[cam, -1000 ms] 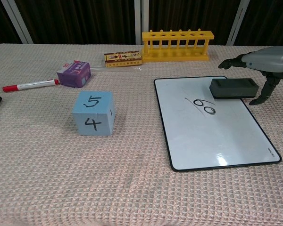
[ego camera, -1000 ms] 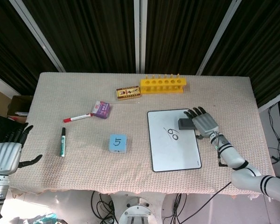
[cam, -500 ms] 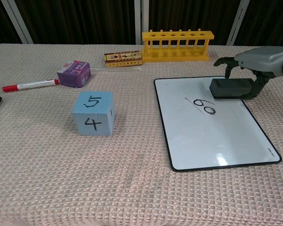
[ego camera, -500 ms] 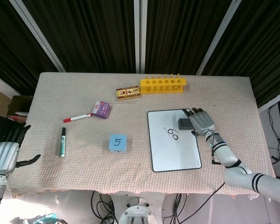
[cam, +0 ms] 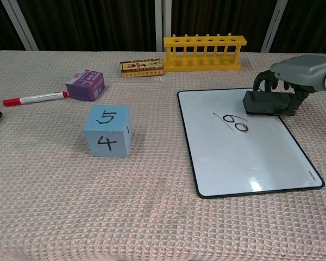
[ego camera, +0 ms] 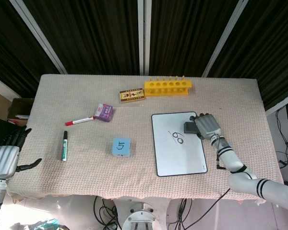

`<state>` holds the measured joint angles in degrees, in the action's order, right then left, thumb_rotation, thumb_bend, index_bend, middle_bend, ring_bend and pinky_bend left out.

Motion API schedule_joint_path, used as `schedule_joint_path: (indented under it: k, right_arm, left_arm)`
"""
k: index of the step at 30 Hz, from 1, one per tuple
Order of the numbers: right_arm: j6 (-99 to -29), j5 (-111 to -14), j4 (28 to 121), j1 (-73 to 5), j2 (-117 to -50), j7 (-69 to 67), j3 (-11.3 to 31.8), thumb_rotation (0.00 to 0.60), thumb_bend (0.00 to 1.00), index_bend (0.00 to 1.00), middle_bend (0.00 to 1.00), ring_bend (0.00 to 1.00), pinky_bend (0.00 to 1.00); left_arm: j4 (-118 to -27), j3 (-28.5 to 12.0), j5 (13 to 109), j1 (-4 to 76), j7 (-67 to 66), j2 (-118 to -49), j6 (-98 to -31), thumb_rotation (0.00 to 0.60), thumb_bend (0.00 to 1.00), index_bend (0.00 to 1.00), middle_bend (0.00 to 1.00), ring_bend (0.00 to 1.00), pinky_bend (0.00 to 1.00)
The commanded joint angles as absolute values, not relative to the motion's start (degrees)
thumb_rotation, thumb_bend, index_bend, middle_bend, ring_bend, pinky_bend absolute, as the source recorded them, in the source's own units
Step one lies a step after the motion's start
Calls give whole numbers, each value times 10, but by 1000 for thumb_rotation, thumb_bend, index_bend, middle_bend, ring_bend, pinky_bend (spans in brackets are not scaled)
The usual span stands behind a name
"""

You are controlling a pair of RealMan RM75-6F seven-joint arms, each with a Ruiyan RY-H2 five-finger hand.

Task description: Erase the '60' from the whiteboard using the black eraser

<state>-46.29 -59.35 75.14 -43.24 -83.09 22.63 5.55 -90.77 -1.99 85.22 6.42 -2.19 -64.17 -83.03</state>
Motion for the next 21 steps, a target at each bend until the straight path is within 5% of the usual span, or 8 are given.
schedule_joint_path:
  k: [1,21]
  right_arm:
    - [-468,-595,749,-431,-835,226,56,600,203,305,406,306,387]
    - [-544,-666,711,-409,-863,199,60,600,360,671,642,554,635]
  left_arm:
    - [-905,-19,851,65,-20,-645,-827,434,127,84,58,98,200]
    - [-901,-18,847,65,-19,-647,-824,435,127,84,58,97,199]
